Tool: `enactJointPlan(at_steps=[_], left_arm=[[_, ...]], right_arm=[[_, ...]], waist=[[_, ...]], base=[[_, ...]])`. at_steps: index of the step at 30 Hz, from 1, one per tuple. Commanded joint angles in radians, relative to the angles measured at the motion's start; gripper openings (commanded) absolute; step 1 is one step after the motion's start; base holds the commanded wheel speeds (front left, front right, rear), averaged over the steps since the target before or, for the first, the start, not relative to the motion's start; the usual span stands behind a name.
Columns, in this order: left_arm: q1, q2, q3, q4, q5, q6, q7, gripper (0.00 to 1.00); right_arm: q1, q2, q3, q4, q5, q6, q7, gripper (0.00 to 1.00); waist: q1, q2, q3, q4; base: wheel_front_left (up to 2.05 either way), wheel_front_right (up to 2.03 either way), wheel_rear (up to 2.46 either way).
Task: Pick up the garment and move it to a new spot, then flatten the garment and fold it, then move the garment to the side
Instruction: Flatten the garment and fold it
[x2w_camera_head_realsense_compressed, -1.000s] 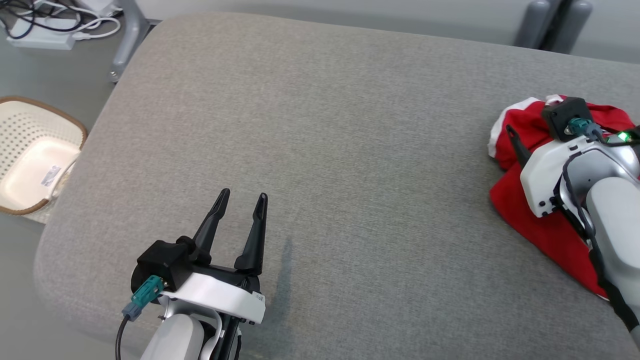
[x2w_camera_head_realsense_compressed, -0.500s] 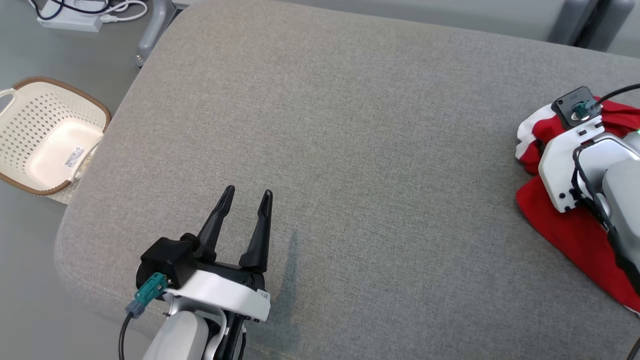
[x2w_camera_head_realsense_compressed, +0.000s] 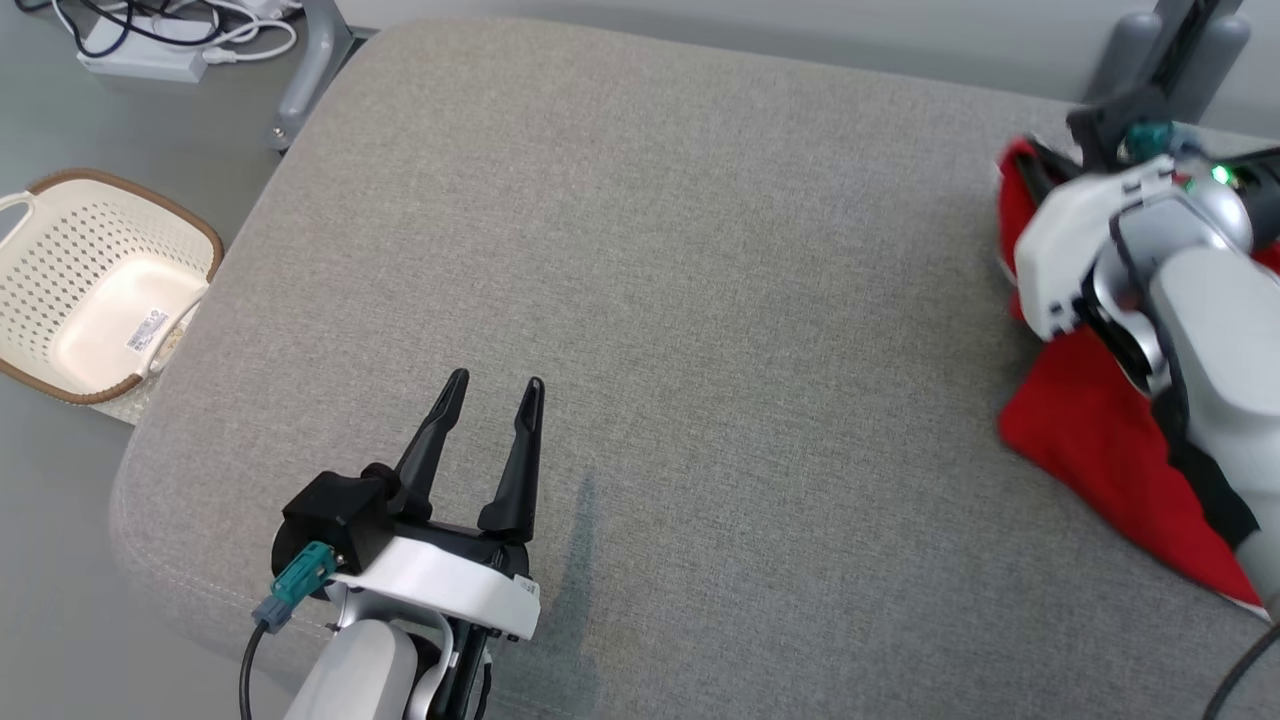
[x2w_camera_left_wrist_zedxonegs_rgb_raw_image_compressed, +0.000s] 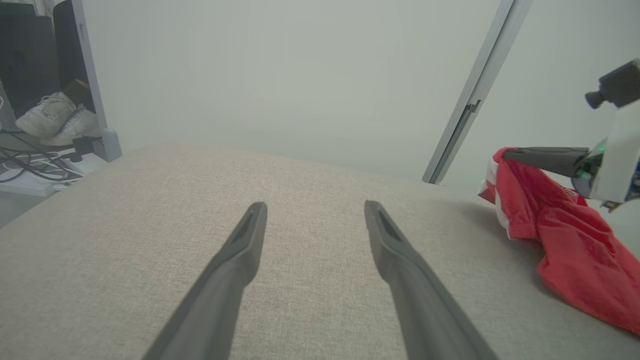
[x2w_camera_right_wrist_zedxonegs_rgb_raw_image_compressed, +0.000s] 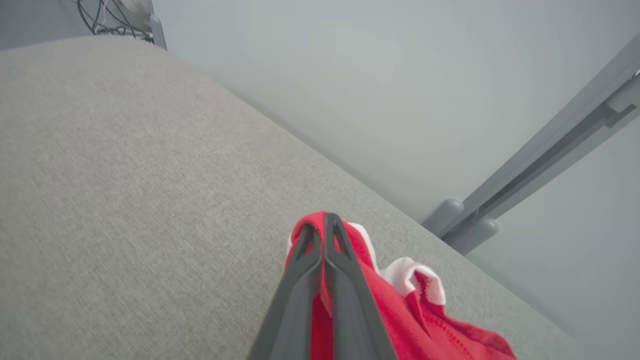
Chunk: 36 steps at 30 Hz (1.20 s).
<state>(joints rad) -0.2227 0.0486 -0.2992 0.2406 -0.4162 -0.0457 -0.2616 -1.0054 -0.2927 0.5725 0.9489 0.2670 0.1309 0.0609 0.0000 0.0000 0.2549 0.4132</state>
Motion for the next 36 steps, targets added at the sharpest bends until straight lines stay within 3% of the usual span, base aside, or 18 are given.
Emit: enactJointPlan(at_steps=[1, 7, 13, 14, 15, 17, 21, 25, 36], left_arm=[[0.003, 0.005, 0.005, 0.002, 0.003, 0.004, -0.003, 1.00], [0.024, 0.004, 0.014, 0.000, 0.011, 0.006, -0.003, 1.00], [0.030, 0.004, 0.022, 0.000, 0.017, -0.004, -0.003, 1.00], [0.027, 0.004, 0.023, 0.000, 0.016, -0.006, -0.003, 1.00], [0.025, 0.004, 0.022, 0.000, 0.016, -0.004, -0.003, 1.00], [0.019, 0.004, 0.016, 0.001, 0.014, -0.005, -0.003, 1.00], [0.013, 0.005, 0.011, 0.000, 0.011, 0.001, -0.003, 1.00], [0.025, 0.003, 0.023, 0.001, 0.023, 0.000, -0.003, 1.00], [0.032, 0.004, 0.043, -0.024, 0.033, -0.012, -0.003, 1.00]], right_arm=[[-0.026, 0.016, -0.014, -0.017, 0.027, 0.000, -0.030, 0.00], [-0.079, 0.061, -0.071, -0.058, 0.069, 0.000, -0.133, 0.00], [-0.063, 0.089, -0.106, 0.025, 0.039, 0.000, -0.127, 0.00], [-0.062, 0.093, -0.111, 0.045, 0.032, 0.000, -0.132, 0.22], [-0.056, 0.095, -0.116, 0.076, 0.027, 0.000, -0.118, 1.00], [-0.066, 0.075, -0.114, 0.126, -0.025, -0.001, -0.136, 1.00], [-0.056, 0.115, -0.162, 0.189, -0.036, 0.000, -0.199, 1.00], [-0.035, 0.113, -0.174, 0.219, -0.050, -0.001, -0.256, 1.00], [0.111, 0.089, -0.235, 0.125, -0.033, 0.000, -0.328, 1.00]], waist=[[0.0000, 0.0000, -0.014, 0.000], [0.0000, 0.0000, -0.041, 0.004], [0.0000, 0.0000, -0.037, 0.012], [0.0000, 0.0000, -0.034, 0.013], [0.0000, 0.0000, -0.032, 0.015], [0.0000, 0.0000, -0.029, 0.020], [0.0000, 0.0000, -0.031, 0.021], [0.0000, 0.0000, -0.048, -0.001], [0.0000, 0.0000, -0.101, -0.116]], base=[[0.00, 0.00, 0.00], [0.00, 0.00, 0.00], [0.00, 0.00, 0.00], [0.00, 0.00, 0.00], [0.00, 0.00, 0.00], [0.00, 0.00, 0.00], [0.00, 0.00, 0.00], [0.00, 0.00, 0.00], [0.00, 0.00, 0.00]])
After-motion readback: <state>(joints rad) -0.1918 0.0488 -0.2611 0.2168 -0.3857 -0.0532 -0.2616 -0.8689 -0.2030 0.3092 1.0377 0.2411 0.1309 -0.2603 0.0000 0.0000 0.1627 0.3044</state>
